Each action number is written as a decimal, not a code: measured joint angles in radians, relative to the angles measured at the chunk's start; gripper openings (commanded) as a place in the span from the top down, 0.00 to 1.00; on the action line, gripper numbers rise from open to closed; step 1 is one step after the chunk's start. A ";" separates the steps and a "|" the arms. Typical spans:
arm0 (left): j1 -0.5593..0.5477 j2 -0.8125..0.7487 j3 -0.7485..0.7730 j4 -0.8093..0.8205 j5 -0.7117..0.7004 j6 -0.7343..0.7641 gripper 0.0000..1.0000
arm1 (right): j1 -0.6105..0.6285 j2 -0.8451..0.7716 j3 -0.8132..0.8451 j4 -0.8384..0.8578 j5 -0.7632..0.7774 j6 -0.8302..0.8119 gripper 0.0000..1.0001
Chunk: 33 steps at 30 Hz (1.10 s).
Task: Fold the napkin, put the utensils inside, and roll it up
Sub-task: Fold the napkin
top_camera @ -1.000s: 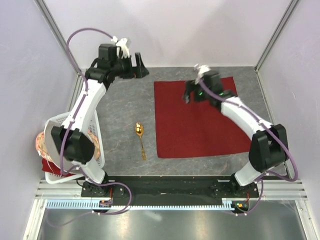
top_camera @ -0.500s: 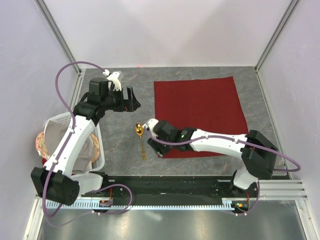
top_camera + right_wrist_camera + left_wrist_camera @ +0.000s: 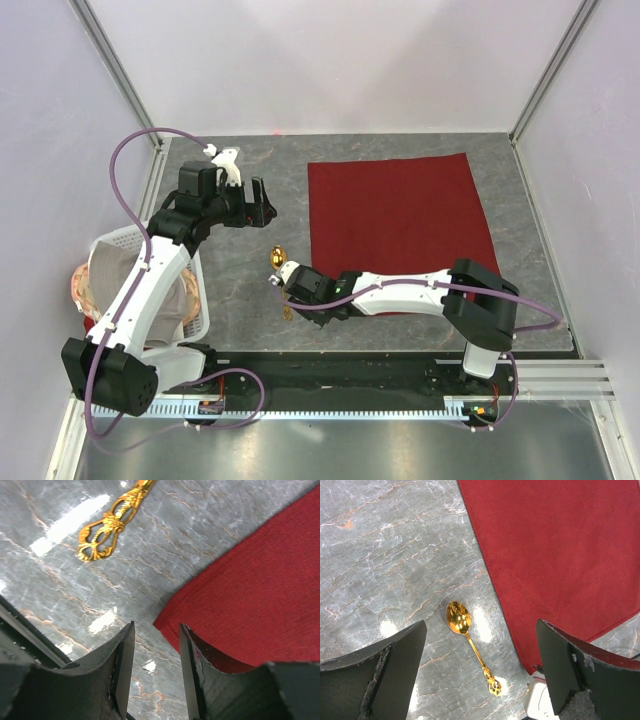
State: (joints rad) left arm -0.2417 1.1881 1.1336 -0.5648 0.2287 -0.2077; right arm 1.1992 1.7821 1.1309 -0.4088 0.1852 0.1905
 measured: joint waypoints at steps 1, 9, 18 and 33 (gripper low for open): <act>0.000 0.000 0.000 0.000 0.000 0.000 0.03 | 0.000 0.002 0.000 -0.001 0.005 0.000 0.55; 0.000 0.000 0.000 0.000 0.001 0.000 0.03 | 0.005 0.032 0.005 -0.004 0.030 -0.003 0.62; 0.000 0.001 0.000 0.000 0.005 0.000 0.03 | 0.014 0.047 0.006 0.001 0.040 -0.013 0.77; 0.000 0.004 0.000 0.000 0.006 0.000 0.03 | 0.084 0.059 0.045 -0.019 0.020 -0.029 1.00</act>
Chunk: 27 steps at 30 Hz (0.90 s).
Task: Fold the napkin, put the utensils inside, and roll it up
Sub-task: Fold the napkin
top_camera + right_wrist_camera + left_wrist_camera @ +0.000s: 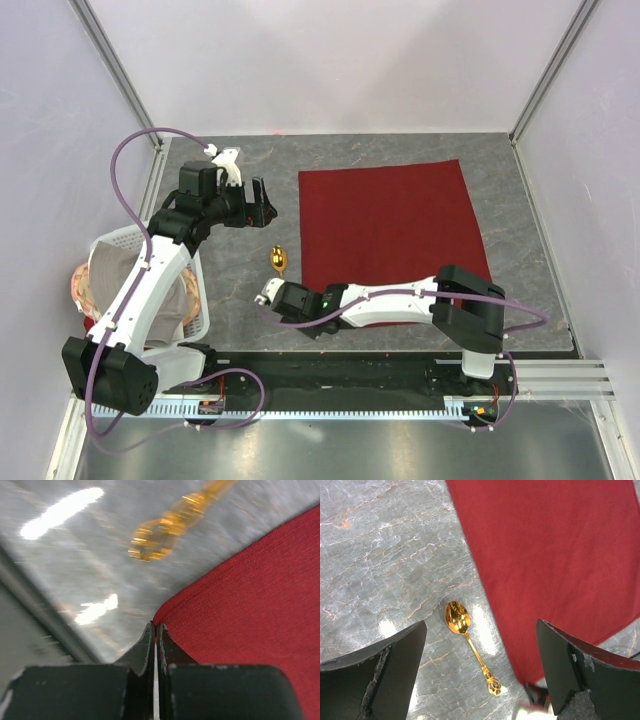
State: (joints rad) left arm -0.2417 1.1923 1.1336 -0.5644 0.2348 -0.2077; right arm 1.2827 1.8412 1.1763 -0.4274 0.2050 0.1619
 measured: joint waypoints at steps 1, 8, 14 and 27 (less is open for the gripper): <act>0.000 0.000 0.000 0.000 -0.002 0.000 0.03 | 0.014 0.000 0.011 -0.004 -0.005 0.002 1.00; 0.000 0.000 0.000 0.000 -0.033 0.000 0.03 | 0.052 -0.021 0.051 -0.031 0.032 0.018 1.00; 0.000 0.000 0.000 0.000 -0.042 0.000 0.03 | -0.070 -0.094 0.019 -0.063 0.126 0.013 1.00; 0.000 -0.006 0.000 0.000 -0.043 0.000 0.03 | -0.587 -0.050 -0.015 0.025 0.219 -0.091 1.00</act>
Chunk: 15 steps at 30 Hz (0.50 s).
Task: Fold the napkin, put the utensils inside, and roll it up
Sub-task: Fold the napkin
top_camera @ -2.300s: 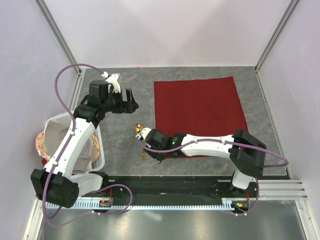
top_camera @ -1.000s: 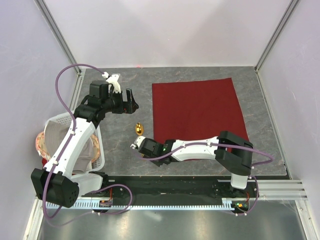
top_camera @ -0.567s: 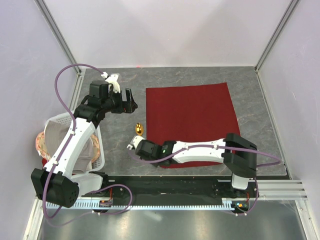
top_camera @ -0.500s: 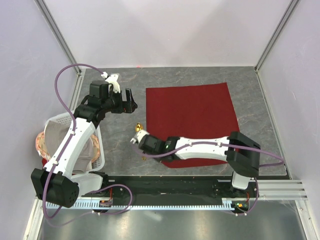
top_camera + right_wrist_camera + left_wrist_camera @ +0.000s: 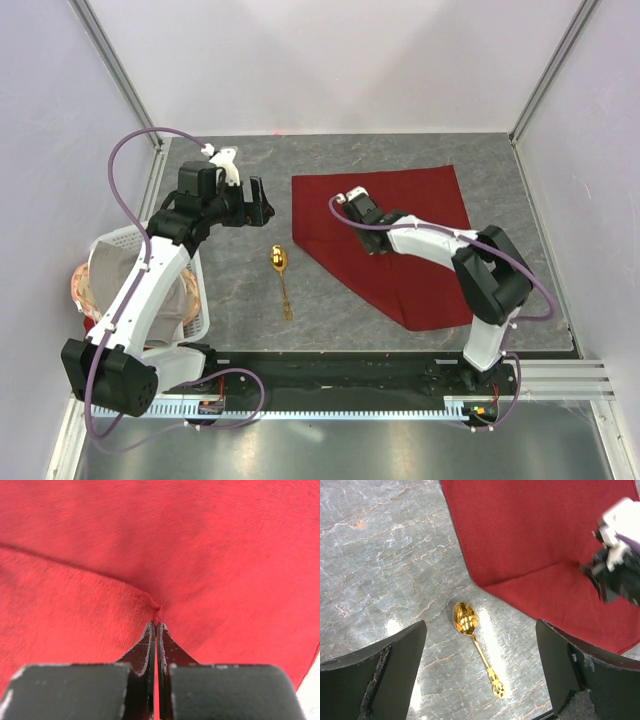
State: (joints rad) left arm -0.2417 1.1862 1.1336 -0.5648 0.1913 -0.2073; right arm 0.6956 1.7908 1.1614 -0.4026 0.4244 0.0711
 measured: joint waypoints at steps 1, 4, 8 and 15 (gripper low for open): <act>0.000 -0.002 0.000 0.000 0.000 0.000 0.03 | -0.022 0.025 0.014 0.000 0.000 -0.010 1.00; 0.000 -0.006 0.000 0.000 0.000 0.000 0.03 | -0.076 0.092 0.060 0.004 -0.002 -0.036 1.00; 0.000 -0.007 0.000 0.000 0.000 0.000 0.03 | -0.140 0.145 0.120 0.006 -0.007 -0.075 1.00; 0.000 -0.007 0.000 0.000 0.000 0.000 0.03 | -0.232 0.193 0.217 0.006 -0.009 -0.109 1.00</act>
State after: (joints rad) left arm -0.2417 1.1793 1.1336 -0.5648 0.1913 -0.2073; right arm 0.4637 1.9835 1.3781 -0.3969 0.4152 -0.0380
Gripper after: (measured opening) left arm 0.971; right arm 0.010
